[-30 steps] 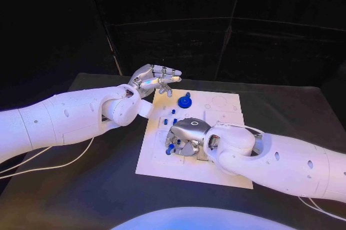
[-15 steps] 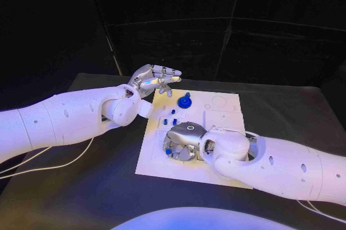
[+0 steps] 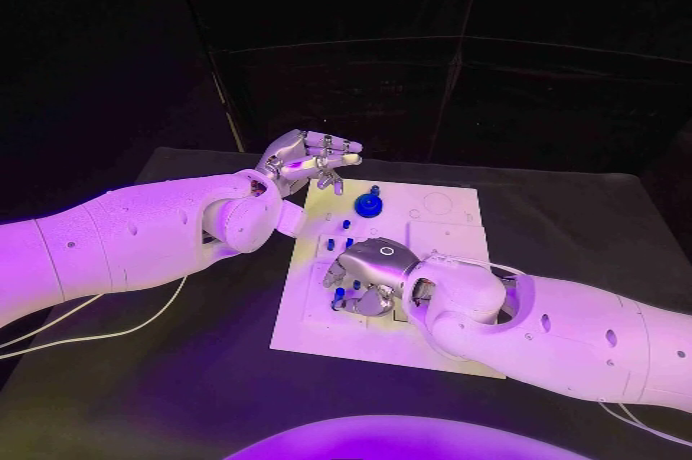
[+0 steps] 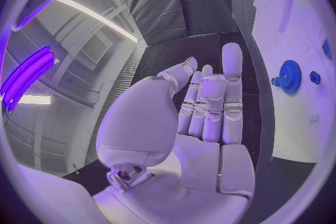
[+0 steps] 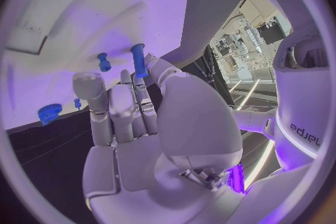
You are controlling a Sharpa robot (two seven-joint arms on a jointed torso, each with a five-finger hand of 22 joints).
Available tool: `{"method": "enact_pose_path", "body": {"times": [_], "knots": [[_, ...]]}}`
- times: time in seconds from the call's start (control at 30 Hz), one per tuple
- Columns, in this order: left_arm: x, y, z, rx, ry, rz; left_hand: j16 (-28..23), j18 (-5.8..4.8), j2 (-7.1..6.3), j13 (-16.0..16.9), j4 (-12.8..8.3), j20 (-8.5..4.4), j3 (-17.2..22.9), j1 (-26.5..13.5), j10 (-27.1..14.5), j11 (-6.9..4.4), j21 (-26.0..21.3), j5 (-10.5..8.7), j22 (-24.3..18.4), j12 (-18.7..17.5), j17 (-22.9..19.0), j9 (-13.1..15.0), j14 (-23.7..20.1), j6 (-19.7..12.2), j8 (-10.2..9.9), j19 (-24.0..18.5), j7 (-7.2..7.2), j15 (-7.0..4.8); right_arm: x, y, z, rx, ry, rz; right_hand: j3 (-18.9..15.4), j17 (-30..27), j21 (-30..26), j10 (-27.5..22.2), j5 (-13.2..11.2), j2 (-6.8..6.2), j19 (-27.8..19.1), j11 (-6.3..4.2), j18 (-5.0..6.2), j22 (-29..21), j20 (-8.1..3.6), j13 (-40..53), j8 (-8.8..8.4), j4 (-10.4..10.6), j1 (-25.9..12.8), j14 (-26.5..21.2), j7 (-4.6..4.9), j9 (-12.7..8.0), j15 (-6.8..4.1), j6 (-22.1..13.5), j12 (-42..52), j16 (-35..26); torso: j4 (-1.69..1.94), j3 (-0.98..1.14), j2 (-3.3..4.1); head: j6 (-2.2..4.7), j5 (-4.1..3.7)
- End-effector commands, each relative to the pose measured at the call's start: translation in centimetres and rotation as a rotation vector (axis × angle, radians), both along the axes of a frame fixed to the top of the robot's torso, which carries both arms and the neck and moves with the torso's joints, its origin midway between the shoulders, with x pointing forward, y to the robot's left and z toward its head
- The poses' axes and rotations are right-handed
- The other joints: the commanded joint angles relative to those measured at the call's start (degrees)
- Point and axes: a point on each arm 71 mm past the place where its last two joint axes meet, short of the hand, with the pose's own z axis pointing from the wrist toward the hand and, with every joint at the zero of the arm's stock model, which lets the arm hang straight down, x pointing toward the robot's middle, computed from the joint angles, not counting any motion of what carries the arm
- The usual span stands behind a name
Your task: Assemble the parts on the task board
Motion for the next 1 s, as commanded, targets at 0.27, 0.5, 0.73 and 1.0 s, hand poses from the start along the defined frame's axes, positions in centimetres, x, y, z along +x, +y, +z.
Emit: {"method": "enact_pose_path", "body": {"times": [0.27,0.5,0.73,1.0], "knots": [[0.0,0.0,0.1,-0.007,0.003,-0.012,0.20,0.75,0.26,0.02,-0.15,0.16,-0.14,0.16,-0.45,0.01,-0.39,-0.04,-0.08,0.33,-0.05,0.04,-0.40,-0.43,0.11,-0.28,0.16,0.09,-0.9,-1.4,1.4,0.105,-0.043,0.000,-10.94,-4.10,-3.37,-7.22,1.39,-0.70,-2.87,0.23,1.63,-4.26,0.56,0.61,0.18,1.04,1.29,-2.31,-1.01,0.17,0.68,-5.12,5.00,-1.60,-0.08,-0.02,-0.06,0.39,-0.27],[0.0,0.3,0.1,-0.005,0.003,-0.006,0.20,0.75,0.26,0.02,-0.15,0.16,-0.14,0.16,-0.45,0.01,-0.39,-0.04,-0.08,0.33,-0.05,0.04,-0.40,-0.43,0.11,-0.28,0.16,0.09,-2.1,-5.2,3.6,0.210,0.012,-0.061,-18.01,-4.14,-3.59,-7.86,1.47,0.48,-2.56,-0.02,1.79,-4.54,0.20,1.06,0.31,4.01,2.93,-1.90,-0.47,0.29,0.21,-5.26,10.11,-0.88,-0.16,-0.07,-0.17,1.02,-0.93],[0.1,0.5,0.0,-0.002,0.004,-0.001,0.20,0.75,0.26,0.02,-0.15,0.16,-0.14,0.16,-0.45,0.01,-0.39,-0.04,-0.08,0.33,-0.05,0.04,-0.40,-0.43,0.11,-0.28,0.16,0.09,-1.8,-10.4,5.8,0.292,0.115,-0.197,-19.92,-3.01,-2.60,-4.32,2.28,2.19,-1.29,-0.22,1.51,-3.21,-0.08,1.02,1.08,5.31,3.48,-0.83,0.29,0.58,-0.03,-2.73,13.43,0.10,-0.50,-0.13,-0.68,1.56,-1.97],[0.0,0.5,0.0,-0.002,0.005,-0.002,0.20,0.75,0.26,0.02,-0.15,0.16,-0.14,0.16,-0.45,0.01,-0.39,-0.04,-0.08,0.33,-0.05,0.04,-0.40,-0.43,0.11,-0.28,0.16,0.09,-0.6,-15.7,5.8,0.263,0.193,-0.405,-21.91,8.53,5.84,10.95,5.64,3.32,5.24,-3.04,-0.63,9.10,-1.74,4.77,4.19,8.09,1.59,2.90,-1.59,1.40,-2.25,2.72,20.63,6.41,-0.54,-0.39,-1.11,1.50,-3.94]]}}
